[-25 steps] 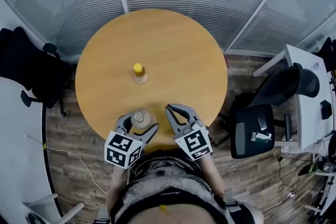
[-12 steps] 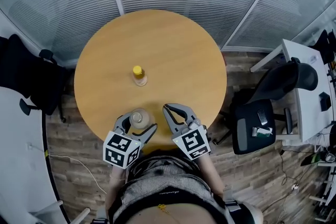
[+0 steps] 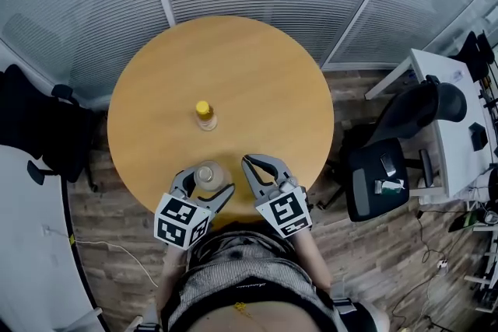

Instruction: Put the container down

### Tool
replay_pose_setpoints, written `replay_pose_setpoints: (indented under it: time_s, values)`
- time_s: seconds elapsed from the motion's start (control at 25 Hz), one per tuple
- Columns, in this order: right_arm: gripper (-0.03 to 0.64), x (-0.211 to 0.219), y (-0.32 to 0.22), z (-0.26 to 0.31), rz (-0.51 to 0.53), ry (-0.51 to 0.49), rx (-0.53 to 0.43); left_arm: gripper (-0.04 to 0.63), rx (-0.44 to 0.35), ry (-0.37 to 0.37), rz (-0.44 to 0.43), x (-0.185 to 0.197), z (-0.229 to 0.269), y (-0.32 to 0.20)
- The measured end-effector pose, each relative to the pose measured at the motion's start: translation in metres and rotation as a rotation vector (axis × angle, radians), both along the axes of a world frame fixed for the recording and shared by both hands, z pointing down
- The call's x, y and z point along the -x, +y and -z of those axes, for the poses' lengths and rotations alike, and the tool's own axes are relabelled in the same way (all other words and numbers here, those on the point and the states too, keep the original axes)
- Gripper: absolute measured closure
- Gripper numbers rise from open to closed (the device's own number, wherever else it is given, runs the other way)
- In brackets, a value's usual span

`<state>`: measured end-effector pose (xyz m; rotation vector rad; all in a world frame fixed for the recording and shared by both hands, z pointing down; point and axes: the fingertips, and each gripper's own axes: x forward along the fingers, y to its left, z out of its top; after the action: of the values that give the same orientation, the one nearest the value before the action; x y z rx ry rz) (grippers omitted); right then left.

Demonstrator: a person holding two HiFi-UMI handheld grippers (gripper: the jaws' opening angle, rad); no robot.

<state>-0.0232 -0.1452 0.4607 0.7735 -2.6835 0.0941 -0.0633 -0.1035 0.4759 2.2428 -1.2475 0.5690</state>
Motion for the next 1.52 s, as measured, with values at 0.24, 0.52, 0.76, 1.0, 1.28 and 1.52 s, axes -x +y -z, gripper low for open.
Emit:
replay_pose_setpoints:
  time_s: [0.24,0.52,0.76,1.0,1.28,1.52]
  values:
    - [0.595,0.0,0.002,-0.002,-0.027,0.008,0.004,0.256,0.004,0.002,-0.017,0.005,-0.001,0.001]
    - [0.595,-0.001,0.004,-0.003,-0.044,0.013,0.009,0.256,0.009,0.006,-0.032,0.006,-0.003,0.0]
    - [0.595,-0.004,0.005,-0.005,-0.054,0.024,0.011,0.256,0.006,0.01,-0.046,0.004,-0.005,-0.001]
    - [0.595,-0.006,0.006,-0.006,-0.064,0.029,0.01,0.256,0.008,0.009,-0.053,0.004,-0.008,-0.001]
    - [0.595,-0.007,0.008,-0.01,-0.078,0.042,0.017,0.256,0.016,0.005,-0.061,0.007,-0.015,-0.003]
    - [0.595,-0.007,0.007,-0.014,-0.097,0.049,0.026,0.256,0.03,-0.004,-0.074,0.008,-0.027,-0.008]
